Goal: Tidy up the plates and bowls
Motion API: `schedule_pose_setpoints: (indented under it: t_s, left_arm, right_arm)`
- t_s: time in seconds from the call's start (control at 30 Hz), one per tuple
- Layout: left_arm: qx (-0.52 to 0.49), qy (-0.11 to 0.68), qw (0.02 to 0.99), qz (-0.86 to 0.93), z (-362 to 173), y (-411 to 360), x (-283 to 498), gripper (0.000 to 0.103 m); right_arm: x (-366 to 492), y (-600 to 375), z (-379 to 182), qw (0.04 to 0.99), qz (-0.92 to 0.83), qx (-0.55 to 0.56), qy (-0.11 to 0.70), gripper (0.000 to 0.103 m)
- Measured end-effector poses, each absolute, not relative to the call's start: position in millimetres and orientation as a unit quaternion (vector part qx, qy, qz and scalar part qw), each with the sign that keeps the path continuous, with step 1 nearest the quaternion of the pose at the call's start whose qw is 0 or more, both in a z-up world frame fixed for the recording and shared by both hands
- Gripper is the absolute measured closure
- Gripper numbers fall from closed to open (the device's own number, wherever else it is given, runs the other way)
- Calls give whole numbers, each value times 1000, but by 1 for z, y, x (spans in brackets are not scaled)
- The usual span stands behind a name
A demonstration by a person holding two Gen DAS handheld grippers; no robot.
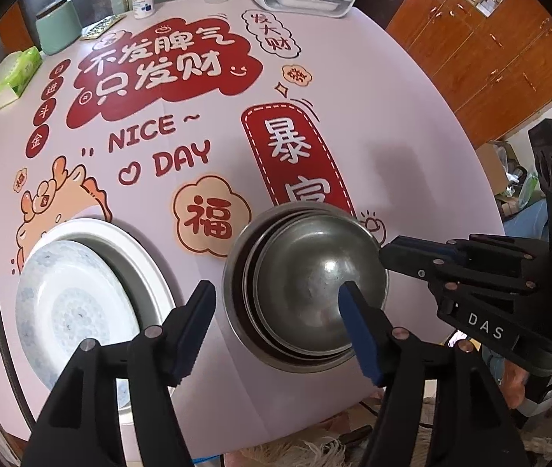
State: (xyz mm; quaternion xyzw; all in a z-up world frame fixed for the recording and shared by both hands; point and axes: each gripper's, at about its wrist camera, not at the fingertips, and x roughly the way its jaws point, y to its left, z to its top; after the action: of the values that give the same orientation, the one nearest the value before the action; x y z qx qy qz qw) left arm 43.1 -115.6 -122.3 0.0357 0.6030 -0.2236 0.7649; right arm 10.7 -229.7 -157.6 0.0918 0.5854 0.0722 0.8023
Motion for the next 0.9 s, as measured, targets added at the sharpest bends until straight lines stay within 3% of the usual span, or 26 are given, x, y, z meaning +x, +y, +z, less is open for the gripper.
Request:
schedule_pose_setpoints:
  t_s: [0.17, 0.2, 0.27, 0.5, 0.63, 0.9]
  left_arm:
    - [27, 596, 771, -222, -114, -111, 43, 37]
    - [26, 594, 773, -222, -113, -111, 42, 34]
    - [24, 588, 778, -222, -108, -108, 41, 31]
    - [7, 568, 793, -220, -99, -100, 41, 22]
    - [-3, 568, 794, -217, -107, -94, 41, 22]
    - [-26, 589, 779, -212, -141, -86, 43, 22]
  right_arm:
    - [9, -227, -146, 810, 77, 89, 575, 91]
    - [8, -226, -144, 811, 77, 89, 573, 88]
    - [6, -225, -137, 817, 74, 88, 565, 74]
    - [0, -229, -123, 829, 68, 85, 548, 70]
    - [-1, -238, -130, 829, 57, 87, 549, 56]
    - [-6, -252, -153, 818, 66, 96, 563, 55]
